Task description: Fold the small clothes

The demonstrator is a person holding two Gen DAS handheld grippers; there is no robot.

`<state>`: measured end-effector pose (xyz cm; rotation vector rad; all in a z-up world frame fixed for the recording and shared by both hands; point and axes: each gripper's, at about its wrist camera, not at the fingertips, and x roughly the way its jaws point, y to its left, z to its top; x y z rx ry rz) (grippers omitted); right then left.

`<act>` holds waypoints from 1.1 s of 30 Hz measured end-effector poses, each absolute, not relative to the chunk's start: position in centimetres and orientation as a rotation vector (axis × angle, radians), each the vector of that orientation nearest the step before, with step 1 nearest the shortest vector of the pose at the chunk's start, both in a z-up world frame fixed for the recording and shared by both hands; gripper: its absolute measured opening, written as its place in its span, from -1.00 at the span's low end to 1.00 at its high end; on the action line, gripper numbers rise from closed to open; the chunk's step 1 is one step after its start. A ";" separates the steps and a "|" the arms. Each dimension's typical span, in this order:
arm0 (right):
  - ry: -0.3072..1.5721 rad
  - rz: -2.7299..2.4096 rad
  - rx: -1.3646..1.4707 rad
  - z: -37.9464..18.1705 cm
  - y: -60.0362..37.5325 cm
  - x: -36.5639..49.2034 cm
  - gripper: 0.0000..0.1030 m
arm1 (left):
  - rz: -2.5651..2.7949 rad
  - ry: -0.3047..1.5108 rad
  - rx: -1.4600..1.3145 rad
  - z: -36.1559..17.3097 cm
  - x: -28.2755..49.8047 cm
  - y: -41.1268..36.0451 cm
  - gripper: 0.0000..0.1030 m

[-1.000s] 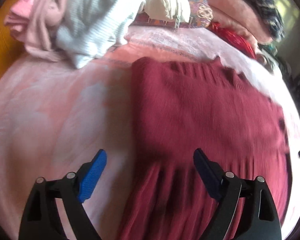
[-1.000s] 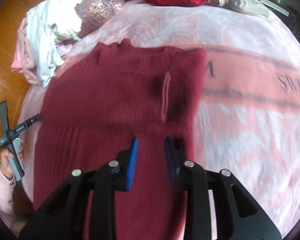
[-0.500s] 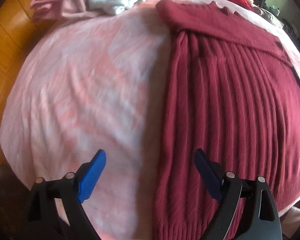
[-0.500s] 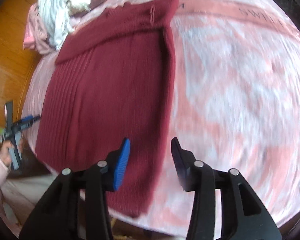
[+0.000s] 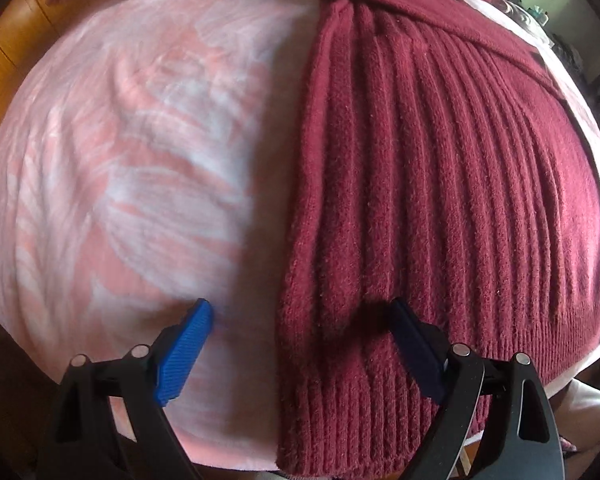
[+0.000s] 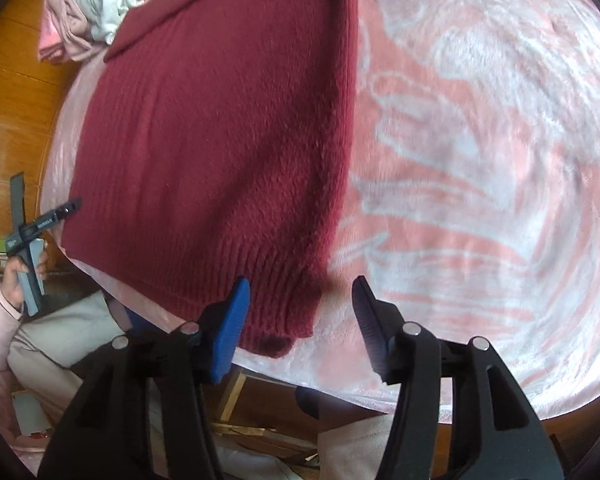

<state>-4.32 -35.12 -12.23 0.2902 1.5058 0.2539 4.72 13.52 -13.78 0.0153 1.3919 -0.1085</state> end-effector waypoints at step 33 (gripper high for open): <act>1.374 0.359 0.332 -8.1 -32.5 -2.6 -0.83 | -0.218 1.337 -0.356 -8.0 2.2 12.2 -0.79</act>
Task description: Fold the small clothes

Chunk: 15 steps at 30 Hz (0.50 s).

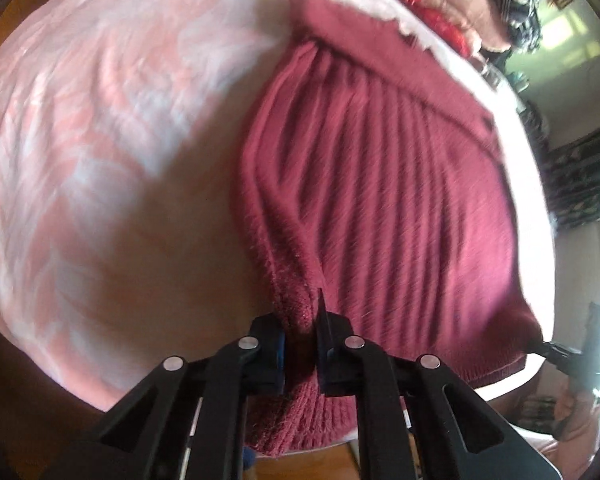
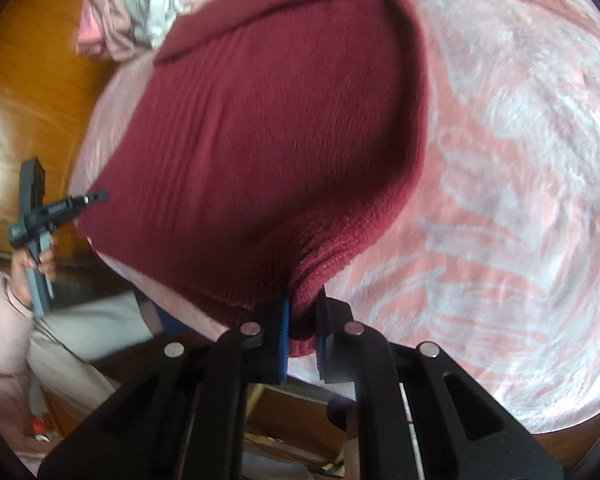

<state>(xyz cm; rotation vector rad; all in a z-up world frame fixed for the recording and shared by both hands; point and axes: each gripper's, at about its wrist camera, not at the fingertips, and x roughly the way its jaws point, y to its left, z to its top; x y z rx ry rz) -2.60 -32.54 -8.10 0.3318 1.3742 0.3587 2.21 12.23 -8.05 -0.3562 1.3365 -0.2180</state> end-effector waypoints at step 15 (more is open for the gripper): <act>1.281 0.141 0.447 -5.3 -34.9 6.9 -0.92 | -0.087 1.268 -0.478 -6.0 12.6 11.3 -0.79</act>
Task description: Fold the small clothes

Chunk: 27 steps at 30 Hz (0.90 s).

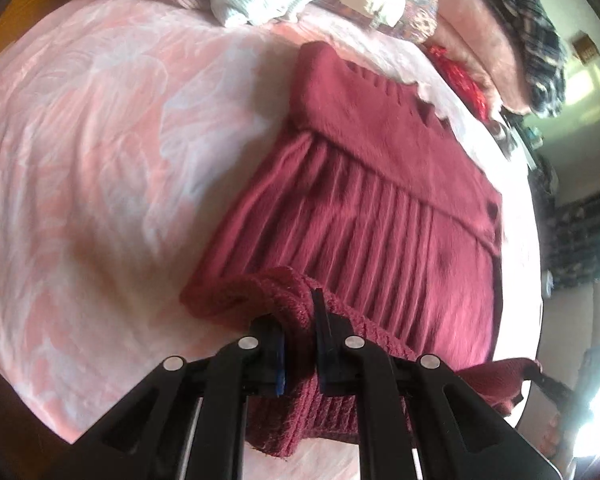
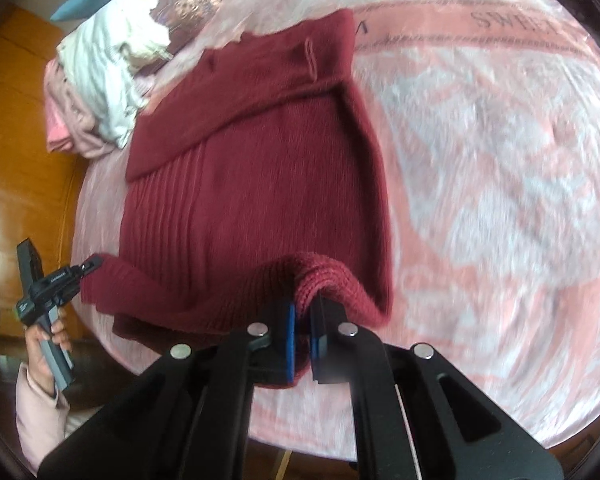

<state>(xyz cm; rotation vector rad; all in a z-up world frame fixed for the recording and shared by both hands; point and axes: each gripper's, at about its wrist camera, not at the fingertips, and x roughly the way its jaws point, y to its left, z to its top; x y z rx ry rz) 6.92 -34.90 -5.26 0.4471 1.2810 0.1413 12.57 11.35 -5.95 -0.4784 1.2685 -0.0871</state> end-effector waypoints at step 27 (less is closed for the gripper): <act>1.225 0.248 0.388 -7.4 -39.1 15.1 0.05 | -0.176 1.063 -0.225 -4.7 22.2 11.5 0.06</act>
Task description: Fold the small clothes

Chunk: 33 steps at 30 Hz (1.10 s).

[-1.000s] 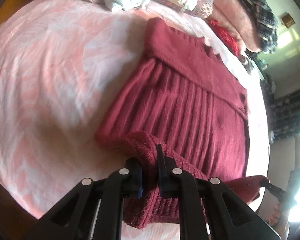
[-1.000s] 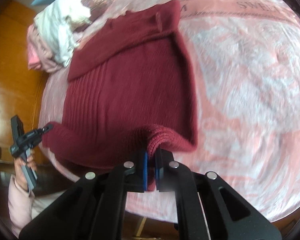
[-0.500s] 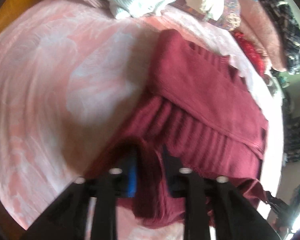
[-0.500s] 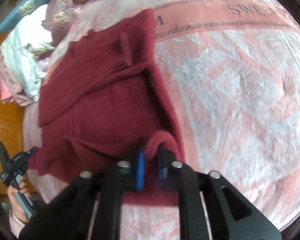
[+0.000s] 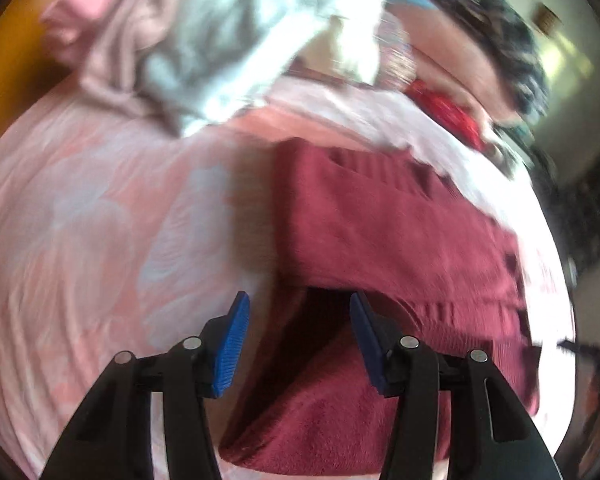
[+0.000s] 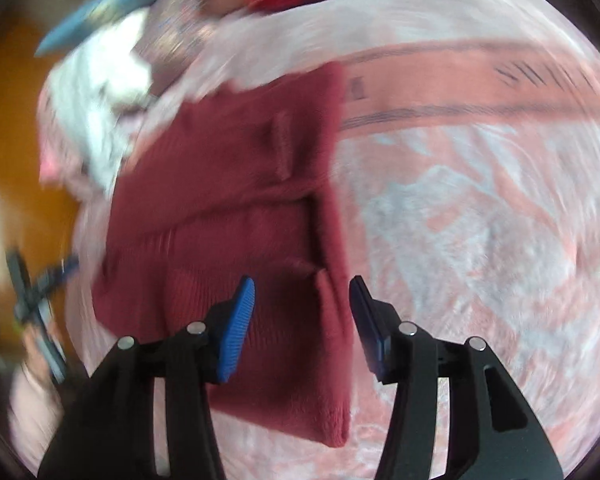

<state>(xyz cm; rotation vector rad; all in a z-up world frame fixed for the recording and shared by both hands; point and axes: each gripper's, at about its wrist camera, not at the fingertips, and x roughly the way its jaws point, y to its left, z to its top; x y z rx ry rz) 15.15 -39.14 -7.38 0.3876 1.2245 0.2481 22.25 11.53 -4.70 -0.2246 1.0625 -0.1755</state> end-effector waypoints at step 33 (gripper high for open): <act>1.360 0.300 0.135 -12.0 -33.0 15.4 -0.35 | -0.304 1.169 0.071 -11.2 21.8 6.7 0.26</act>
